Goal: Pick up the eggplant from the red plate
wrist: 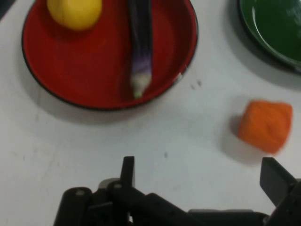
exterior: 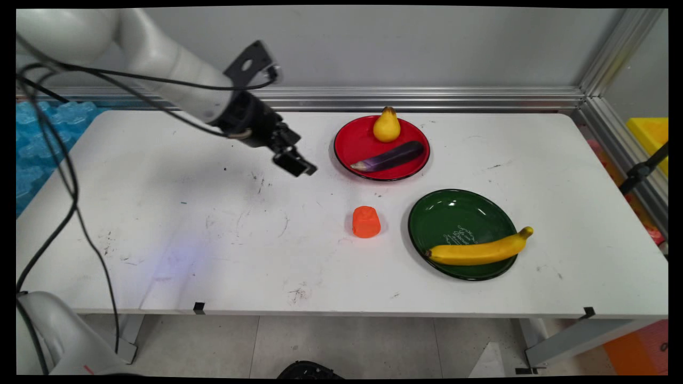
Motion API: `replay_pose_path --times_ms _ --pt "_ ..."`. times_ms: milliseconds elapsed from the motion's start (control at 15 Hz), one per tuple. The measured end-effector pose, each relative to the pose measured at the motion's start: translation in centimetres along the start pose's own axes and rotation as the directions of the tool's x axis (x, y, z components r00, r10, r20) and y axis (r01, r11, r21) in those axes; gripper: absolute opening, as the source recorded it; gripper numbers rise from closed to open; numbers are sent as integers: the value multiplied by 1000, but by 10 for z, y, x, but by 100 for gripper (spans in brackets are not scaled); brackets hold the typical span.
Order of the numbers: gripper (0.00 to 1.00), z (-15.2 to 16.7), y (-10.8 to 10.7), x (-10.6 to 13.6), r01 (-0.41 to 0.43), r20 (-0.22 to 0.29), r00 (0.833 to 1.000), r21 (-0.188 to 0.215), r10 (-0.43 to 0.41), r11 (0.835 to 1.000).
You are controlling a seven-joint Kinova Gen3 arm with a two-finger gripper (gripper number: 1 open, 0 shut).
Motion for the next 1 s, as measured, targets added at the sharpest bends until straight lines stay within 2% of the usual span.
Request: replay_pose_path --times_ms 333,667,1000 --pt "100 52 -7 27 48 -33 998 31 -47 998" --pt "100 98 -16 52 83 -41 996 54 -81 995" --pt "100 143 -23 76 87 -35 996 46 -86 995"
